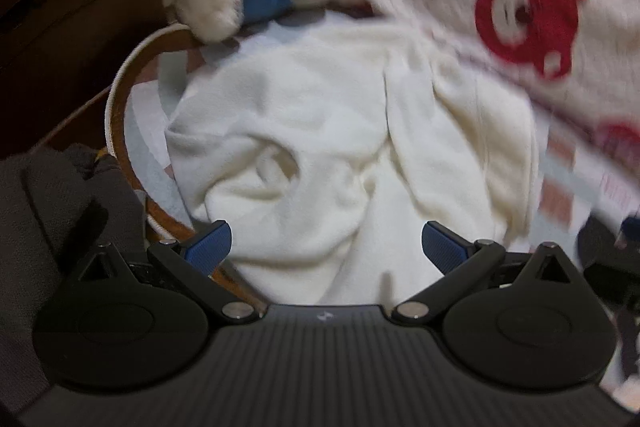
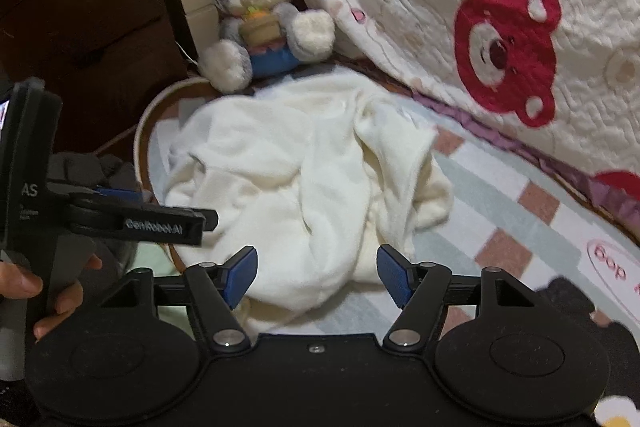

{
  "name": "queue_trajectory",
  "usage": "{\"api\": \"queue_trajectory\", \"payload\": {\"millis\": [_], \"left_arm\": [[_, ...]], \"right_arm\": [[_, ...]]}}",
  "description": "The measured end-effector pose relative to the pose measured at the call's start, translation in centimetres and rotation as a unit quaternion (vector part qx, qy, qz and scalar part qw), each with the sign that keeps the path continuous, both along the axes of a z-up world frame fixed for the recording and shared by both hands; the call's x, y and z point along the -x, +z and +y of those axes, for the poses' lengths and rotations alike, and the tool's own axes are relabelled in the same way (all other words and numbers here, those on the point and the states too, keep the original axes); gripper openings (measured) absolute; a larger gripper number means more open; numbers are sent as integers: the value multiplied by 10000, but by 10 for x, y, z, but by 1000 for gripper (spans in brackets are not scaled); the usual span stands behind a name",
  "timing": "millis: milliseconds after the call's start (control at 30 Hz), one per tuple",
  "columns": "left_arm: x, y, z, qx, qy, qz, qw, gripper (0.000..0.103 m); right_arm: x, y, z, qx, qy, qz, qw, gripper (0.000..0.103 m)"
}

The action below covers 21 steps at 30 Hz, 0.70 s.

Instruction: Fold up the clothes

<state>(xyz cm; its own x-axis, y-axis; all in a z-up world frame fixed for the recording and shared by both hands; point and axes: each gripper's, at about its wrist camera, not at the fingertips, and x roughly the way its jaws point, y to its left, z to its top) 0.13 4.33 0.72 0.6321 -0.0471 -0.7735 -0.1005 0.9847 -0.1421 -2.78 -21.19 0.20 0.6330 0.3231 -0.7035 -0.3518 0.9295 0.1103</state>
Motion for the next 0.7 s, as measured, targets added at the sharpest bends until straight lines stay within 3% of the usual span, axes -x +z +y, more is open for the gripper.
{"api": "queue_trajectory", "payload": {"millis": [67,133,267,333,467,600,700], "left_arm": [[0,1,16,265,198,-112,9994,103],[0,-2,29,313,390,-138,9987,103],[-8,-14,39,19,713,-155,9973,101],[-12,-22,46,140,802,-218,9964,99],[-20,-45,57,460,921,-304,9942,94],[-30,-71,58,395,990,-245,9940,69],[-34,-79,52,432,851,-339,9949,63]], "right_arm": [[-8,-1,0,-18,31,-107,9999,89],[-17,-3,-1,-37,62,-214,9997,90],[-33,-5,-1,-73,125,-428,9990,90],[-42,-7,-2,-92,156,-534,9984,90],[-79,-24,-15,-593,-192,-66,9980,90],[-112,-47,-27,-1075,-525,368,9921,90],[-125,-68,-32,-1165,-705,467,9896,90]]}}
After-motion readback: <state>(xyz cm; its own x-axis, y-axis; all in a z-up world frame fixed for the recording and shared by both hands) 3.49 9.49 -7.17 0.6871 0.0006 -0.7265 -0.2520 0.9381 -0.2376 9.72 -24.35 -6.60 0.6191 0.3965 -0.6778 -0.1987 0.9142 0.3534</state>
